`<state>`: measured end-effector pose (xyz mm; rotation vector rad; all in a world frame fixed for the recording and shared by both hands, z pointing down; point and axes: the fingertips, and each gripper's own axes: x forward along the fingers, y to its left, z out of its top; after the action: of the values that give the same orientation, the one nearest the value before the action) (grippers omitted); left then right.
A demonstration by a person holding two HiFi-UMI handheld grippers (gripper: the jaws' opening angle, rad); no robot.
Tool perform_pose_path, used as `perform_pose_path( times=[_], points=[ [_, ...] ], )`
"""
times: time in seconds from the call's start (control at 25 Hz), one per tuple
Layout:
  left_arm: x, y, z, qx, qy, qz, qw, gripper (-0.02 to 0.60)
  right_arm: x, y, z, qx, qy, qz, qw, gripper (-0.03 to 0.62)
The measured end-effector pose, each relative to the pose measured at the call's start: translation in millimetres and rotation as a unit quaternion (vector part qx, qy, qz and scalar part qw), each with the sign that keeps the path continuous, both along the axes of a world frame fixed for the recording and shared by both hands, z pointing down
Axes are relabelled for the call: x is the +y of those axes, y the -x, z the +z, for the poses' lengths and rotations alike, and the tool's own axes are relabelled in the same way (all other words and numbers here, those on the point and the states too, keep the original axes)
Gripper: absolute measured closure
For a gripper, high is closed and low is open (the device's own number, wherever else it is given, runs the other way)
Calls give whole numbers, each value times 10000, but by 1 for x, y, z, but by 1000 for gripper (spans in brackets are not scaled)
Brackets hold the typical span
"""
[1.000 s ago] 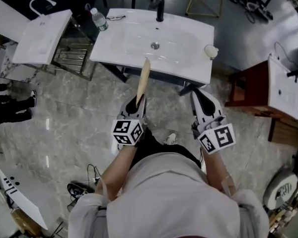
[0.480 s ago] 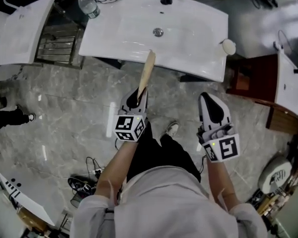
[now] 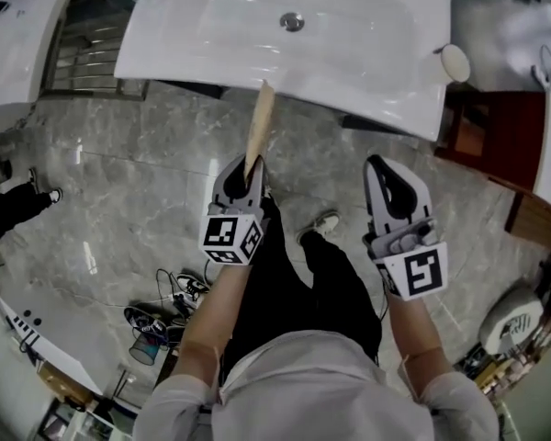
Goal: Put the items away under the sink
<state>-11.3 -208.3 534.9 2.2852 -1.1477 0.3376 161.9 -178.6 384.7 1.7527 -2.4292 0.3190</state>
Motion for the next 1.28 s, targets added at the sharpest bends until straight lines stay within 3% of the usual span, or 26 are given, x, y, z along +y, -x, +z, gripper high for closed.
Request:
perform_pose_path(
  times=[0.24,0.48,0.92,1.28],
  points=[
    [25,23,59,-428,83,-51,9990,520,0,9,41,605,-174,-205,9978,551],
    [28,34,108,-616,100,-127,9980,520,3,26,73,529,-119,-343,9979,552],
    [8,25,188,-629,74,-88,9980,520,14,41,141,419,-113,-311,9986,551],
    [-25,-3,236,-538,27,14,9985,520,19,21,198,450,-74,-63,9989,551]
  ],
)
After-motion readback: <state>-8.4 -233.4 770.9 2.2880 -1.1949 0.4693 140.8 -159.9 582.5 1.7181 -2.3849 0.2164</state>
